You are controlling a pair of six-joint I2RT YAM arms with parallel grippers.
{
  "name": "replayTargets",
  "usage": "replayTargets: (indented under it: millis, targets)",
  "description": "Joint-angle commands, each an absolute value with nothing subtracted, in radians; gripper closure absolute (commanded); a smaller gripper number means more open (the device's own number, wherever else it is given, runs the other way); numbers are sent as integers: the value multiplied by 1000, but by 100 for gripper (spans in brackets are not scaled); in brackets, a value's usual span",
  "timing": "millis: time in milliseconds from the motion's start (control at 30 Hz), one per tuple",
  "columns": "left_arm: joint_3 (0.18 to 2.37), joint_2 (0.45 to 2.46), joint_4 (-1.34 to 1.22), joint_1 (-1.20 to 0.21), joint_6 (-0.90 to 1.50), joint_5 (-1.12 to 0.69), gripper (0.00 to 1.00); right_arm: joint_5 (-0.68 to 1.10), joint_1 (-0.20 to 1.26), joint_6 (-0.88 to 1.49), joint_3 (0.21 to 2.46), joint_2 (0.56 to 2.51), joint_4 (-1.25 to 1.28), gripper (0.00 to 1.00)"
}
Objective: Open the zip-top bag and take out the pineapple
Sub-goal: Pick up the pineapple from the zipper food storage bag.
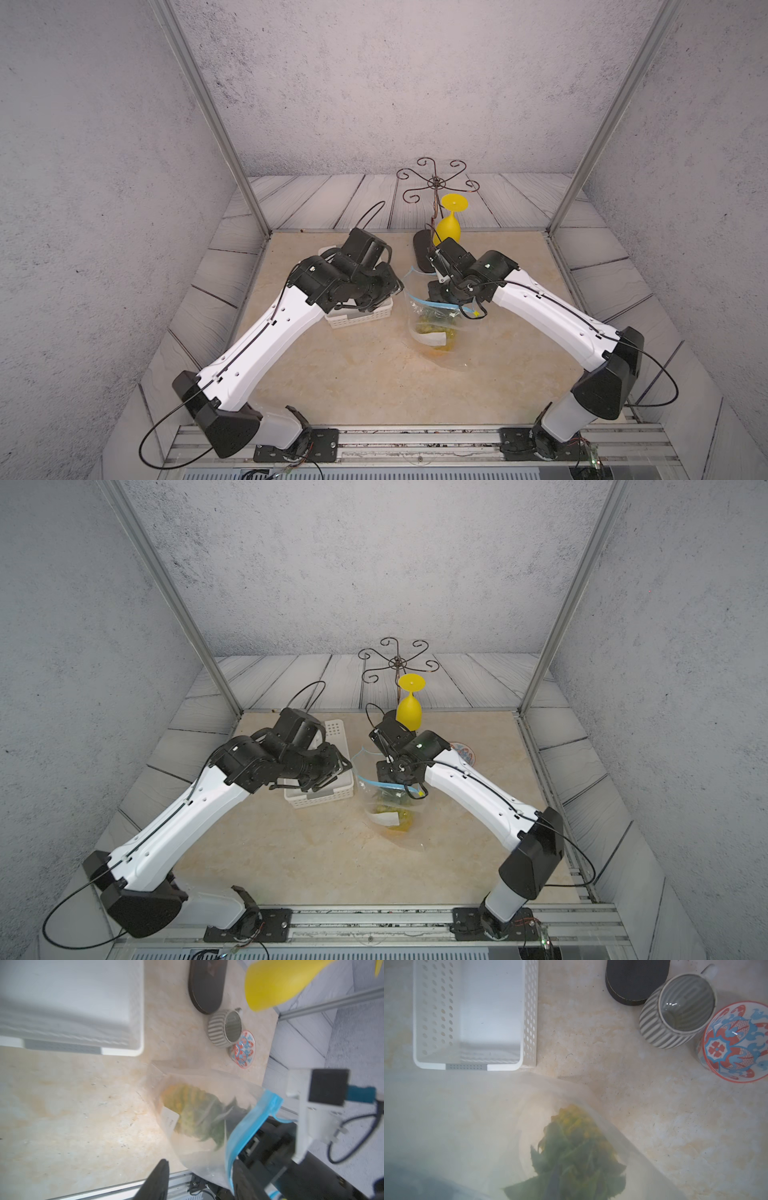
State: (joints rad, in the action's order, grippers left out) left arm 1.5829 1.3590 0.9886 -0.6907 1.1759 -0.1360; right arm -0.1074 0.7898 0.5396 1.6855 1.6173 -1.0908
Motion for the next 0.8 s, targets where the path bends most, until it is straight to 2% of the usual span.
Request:
replayTargets:
  millis: [0,100,200,267,433,500,533,767]
  targets:
    - [1501,1334,948,-623,1265,-114,46,-84,779,509,1802,1536,-1128,100]
    - [1375,1317,853,-586,1370,-187,45,-57,761,498,1880,1542,-1162,100]
    - [1254,1310,727,-578,1476,-228,31,-24,741,494,1956,1556,-1198,100]
    - [1190,1319,639,-577,1530,-260,28,-7,732,492,2016,1569,-1224,100]
    - [1131,1396,516,-584,1607,-369,25,20,720,492,2149,1607,-1296,100]
    - [1131,1418,515,-589,1620,-369,14,38,713,498,2186,1613,-1308,100]
    - [1126,1422,508,-589,1631,-364,3,46,712,501,2206,1616,-1314,100]
    - [1086,1470,373,-622,1791,-411,3,77,703,504,2301,1632,-1369,100]
